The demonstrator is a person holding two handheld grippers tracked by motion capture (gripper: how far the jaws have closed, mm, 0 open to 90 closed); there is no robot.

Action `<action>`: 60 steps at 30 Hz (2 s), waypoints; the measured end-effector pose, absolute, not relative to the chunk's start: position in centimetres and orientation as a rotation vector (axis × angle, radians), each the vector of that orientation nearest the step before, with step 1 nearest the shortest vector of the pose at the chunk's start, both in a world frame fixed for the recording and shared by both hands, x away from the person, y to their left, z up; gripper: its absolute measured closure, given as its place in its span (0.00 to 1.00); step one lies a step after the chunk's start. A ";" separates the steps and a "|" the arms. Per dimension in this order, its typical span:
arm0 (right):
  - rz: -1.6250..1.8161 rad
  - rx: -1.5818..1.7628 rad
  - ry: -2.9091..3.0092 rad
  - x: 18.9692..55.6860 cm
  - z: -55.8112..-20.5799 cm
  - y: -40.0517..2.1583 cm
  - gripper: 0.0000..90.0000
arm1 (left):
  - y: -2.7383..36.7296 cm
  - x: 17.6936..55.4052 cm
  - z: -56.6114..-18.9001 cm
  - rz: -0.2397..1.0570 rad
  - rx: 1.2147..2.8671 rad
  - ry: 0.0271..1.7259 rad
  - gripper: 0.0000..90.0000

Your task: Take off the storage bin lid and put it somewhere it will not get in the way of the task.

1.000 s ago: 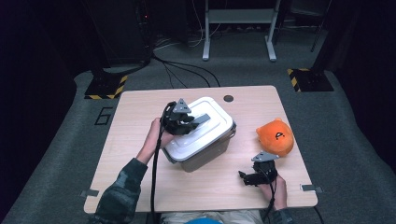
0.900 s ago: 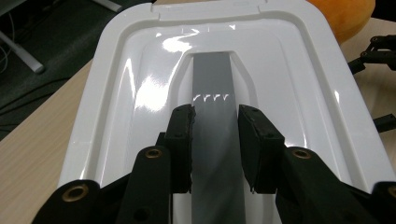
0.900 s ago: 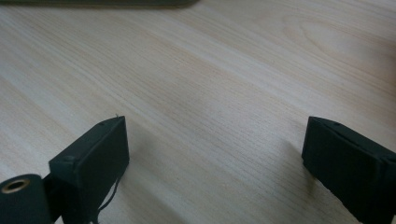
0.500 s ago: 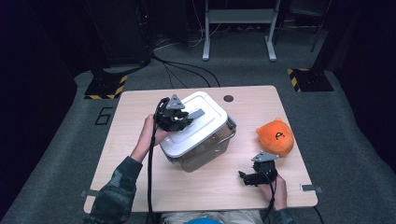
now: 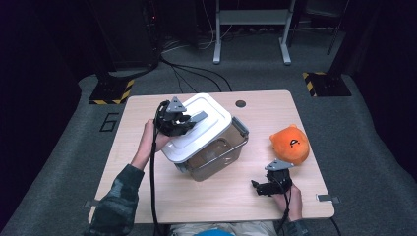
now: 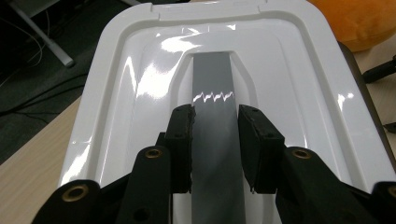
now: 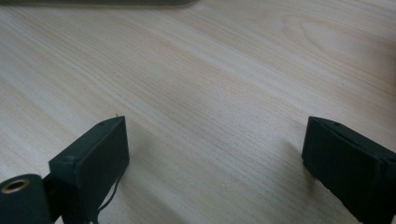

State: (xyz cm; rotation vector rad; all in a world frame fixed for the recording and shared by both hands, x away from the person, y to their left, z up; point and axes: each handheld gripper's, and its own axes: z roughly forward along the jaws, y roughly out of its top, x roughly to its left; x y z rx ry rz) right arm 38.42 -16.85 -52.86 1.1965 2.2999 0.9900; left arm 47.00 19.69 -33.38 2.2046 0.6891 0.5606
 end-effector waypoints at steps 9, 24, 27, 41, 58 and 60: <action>0.990 1.197 2.300 38.4 -52.9 -16.8 0.07 | 20.8 47.0 -33.2 0.576 2.197 0.719 0.73; 0.990 1.202 2.299 38.4 -52.9 -16.8 0.07 | 22.7 47.3 -33.3 0.592 2.170 0.785 0.73; 0.986 1.199 2.299 38.4 -52.9 -16.9 0.07 | 23.2 47.4 -33.3 0.601 2.173 0.797 0.73; 0.985 1.198 2.298 38.4 -52.9 -16.9 0.07 | 26.1 48.2 -33.7 0.628 2.147 0.903 0.73; 0.985 1.199 2.298 38.4 -52.9 -16.9 0.07 | 30.6 49.8 -35.0 0.676 2.051 1.104 0.74; 0.985 1.200 2.297 38.4 -52.9 -16.9 0.07 | 31.1 50.0 -35.3 0.681 2.027 1.138 0.73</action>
